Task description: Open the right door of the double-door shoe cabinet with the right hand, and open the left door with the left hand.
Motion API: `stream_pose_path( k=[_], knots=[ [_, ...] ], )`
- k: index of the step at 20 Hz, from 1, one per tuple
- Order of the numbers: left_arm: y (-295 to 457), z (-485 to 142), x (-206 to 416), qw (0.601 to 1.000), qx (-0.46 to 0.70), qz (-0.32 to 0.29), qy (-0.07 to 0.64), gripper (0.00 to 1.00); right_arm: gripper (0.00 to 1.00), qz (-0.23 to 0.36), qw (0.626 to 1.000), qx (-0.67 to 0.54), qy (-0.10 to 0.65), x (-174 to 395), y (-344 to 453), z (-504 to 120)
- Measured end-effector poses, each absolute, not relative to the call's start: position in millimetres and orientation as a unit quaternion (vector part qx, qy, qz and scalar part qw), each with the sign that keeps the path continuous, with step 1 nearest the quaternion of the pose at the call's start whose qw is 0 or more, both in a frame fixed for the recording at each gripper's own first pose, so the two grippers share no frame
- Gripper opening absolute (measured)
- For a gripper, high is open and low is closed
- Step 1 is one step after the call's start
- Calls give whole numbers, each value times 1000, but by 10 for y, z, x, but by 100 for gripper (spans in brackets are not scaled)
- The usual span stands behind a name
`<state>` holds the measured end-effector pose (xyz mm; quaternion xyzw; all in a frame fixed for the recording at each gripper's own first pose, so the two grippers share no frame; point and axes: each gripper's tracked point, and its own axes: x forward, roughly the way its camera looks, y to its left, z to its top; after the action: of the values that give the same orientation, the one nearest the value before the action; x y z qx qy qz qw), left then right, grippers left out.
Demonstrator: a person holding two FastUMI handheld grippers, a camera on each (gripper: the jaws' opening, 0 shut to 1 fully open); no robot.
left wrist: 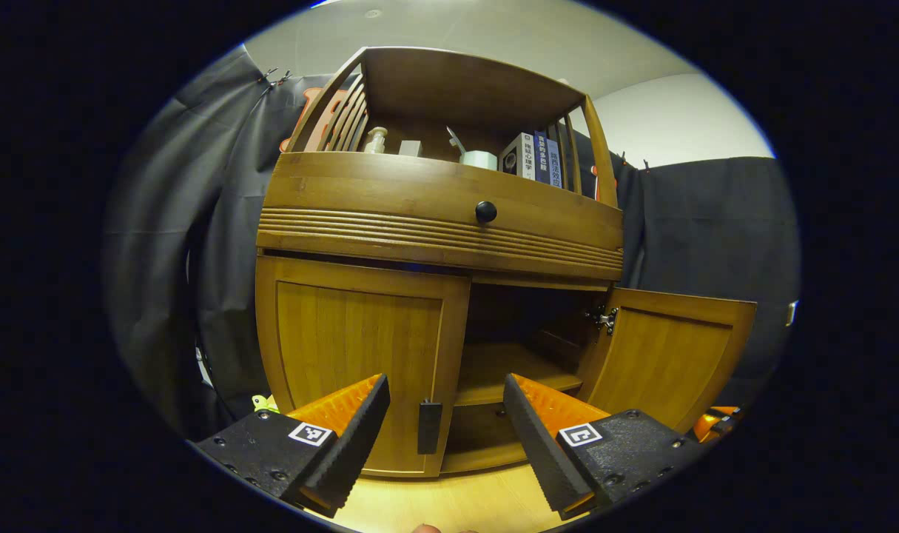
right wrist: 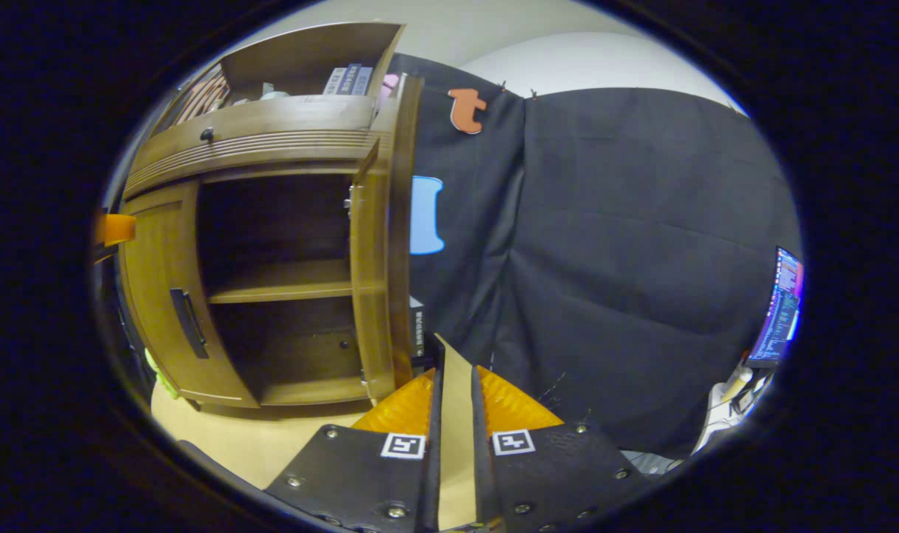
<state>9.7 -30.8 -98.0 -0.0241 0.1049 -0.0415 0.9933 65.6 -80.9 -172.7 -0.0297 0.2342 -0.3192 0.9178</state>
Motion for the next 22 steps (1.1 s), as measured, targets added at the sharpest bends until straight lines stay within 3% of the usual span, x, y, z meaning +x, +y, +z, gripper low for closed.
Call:
stream_pose_path(
  k=[1, 3, 5, 7, 11, 21, 22],
  knots=[
    [-309, -989, 106, 993, -23, -42, 106, 95, 19, -320, 919, -24, 230, 638, -834, -1674],
    [-308, -1017, 130, 993, -23, -44, 108, 92, 19, -328, 918, -11, 223, 612, -856, -1618],
    [-298, -1063, 161, 993, -20, -43, 112, 96, 19, -333, 920, -6, 207, 612, -848, -1465],
    [-259, -1104, 197, 993, -15, -41, 114, 92, 19, -334, 924, -6, 187, 601, -807, -1276],
    [-172, -1251, 307, 992, 2, -37, 123, 92, 19, -326, 936, -15, 135, 766, -692, -757],
    [-150, -2089, 595, 977, 0, -45, 207, 96, 18, -323, 942, -64, 59, 777, -507, 27],
    [-145, -2162, 599, 976, -1, -43, 212, 95, 22, -326, 941, -73, 59, 768, -508, 43]
  ],
)
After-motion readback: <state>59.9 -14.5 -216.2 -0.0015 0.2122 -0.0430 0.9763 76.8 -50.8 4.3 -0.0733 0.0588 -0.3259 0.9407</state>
